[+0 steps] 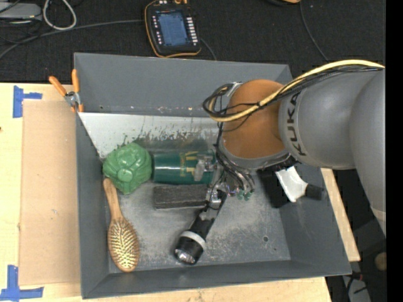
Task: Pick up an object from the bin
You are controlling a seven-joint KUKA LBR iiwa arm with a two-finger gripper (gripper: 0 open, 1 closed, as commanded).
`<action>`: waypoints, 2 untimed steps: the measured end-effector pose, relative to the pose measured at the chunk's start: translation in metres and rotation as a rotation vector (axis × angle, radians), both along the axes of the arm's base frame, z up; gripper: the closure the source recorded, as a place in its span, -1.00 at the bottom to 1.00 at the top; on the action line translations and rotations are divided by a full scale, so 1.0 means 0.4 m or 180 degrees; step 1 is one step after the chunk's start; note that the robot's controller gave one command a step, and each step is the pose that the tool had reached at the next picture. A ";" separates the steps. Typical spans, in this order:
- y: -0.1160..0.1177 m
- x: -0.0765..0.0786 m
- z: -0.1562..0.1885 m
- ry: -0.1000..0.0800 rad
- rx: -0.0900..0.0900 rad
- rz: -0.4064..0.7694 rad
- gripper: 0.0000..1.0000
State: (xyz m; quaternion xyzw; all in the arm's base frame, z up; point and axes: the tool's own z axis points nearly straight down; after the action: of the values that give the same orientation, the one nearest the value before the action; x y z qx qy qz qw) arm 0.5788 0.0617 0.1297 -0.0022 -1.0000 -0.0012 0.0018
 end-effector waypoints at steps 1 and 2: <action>0.000 0.000 0.000 0.0000 0.0000 0.0000 -1.00; 0.065 -0.048 -0.051 -0.0009 0.0004 0.1128 -1.00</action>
Offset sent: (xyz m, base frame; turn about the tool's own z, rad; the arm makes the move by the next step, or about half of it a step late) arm -0.0252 0.0343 -0.0259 -0.4463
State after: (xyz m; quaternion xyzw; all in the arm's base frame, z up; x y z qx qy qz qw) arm 0.5596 0.0879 0.1094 0.1740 -0.9847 -0.0015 0.0007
